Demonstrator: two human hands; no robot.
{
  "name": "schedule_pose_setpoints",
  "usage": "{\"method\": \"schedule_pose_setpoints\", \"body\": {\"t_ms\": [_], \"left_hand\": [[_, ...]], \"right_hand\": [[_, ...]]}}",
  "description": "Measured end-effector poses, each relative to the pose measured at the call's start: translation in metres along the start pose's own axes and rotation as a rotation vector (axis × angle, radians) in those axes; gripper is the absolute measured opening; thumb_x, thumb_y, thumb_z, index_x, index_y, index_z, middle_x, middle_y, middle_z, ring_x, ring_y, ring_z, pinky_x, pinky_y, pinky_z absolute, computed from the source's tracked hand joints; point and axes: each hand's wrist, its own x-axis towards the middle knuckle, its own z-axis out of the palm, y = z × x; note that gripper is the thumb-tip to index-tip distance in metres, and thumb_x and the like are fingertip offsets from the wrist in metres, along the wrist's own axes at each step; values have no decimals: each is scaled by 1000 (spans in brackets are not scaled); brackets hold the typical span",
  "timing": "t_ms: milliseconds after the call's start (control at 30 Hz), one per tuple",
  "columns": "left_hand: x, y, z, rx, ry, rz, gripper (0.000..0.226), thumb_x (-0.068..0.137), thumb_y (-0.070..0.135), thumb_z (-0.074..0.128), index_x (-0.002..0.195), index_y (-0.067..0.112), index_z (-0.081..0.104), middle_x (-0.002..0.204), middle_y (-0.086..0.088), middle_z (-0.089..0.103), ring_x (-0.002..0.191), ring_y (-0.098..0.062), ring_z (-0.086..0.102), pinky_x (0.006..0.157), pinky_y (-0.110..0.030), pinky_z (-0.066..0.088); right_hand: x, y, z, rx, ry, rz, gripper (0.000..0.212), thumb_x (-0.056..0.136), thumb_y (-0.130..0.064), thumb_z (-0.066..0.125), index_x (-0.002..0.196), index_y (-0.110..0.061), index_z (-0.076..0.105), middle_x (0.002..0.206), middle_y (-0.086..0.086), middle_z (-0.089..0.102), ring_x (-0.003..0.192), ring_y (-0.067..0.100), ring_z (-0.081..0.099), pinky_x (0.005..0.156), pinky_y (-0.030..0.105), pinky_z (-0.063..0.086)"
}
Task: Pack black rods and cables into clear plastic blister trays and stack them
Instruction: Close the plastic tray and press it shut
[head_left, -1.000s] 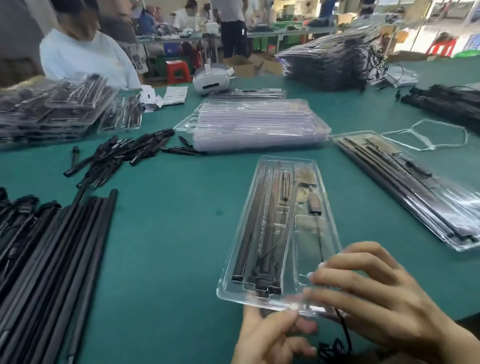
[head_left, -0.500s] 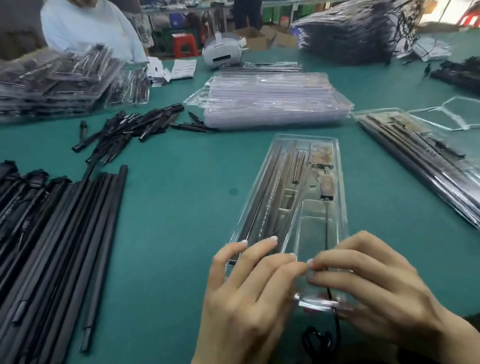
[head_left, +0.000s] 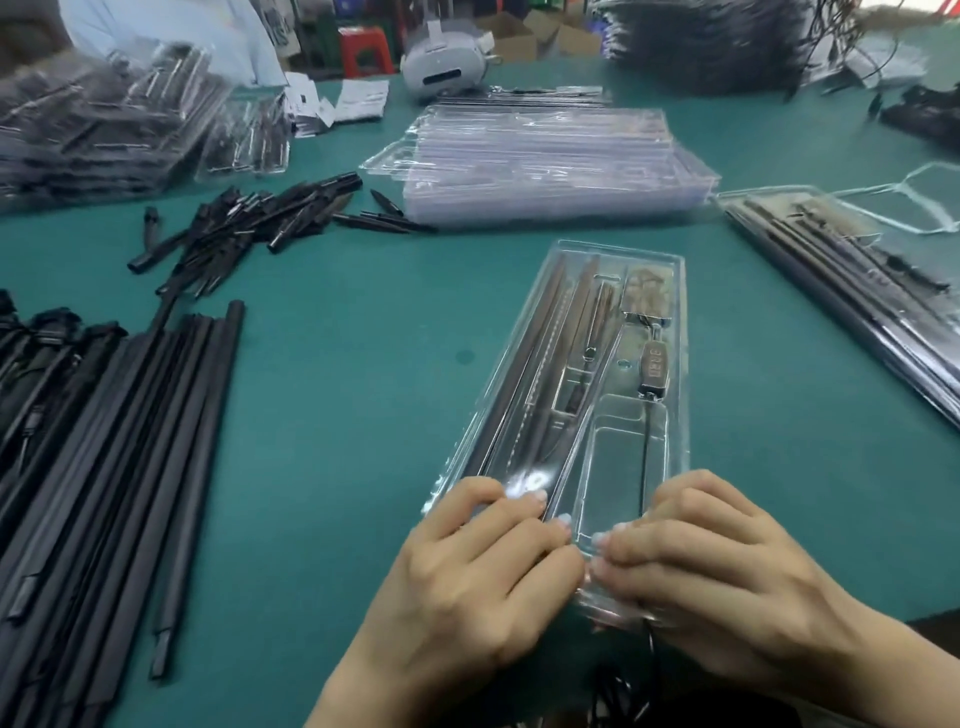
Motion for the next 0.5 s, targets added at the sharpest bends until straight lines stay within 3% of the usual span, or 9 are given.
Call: {"method": "schedule_pose_setpoints", "body": {"t_ms": [133,333,500], "left_hand": [[0,-9,-4,-3,-24,84,15,78,7,73,63,11,71,77,-3,71,77,-19,69,72,-31,51],[1,-7,-6,-23,16,92,25,90,21,60,71,13,74,80,-3,72,83,-19,70,68,-33,52],[1,0,-4,-3,74,75,20,89,13,61,73,10,73,76,-3,66,79,-21,66,69,-32,47]], "right_hand": [[-3,4,-9,6,-20,-32,30,95,-16,52,84,3,74,99,14,69,71,28,60,70,31,47],[-4,5,-7,3,41,-69,35,96,-12,46,82,5,73,97,18,70,76,27,63,69,34,48],[-2,3,0,31,158,-40,42,99,-14,42,76,3,73,94,15,69,79,22,58,70,35,49]]}}
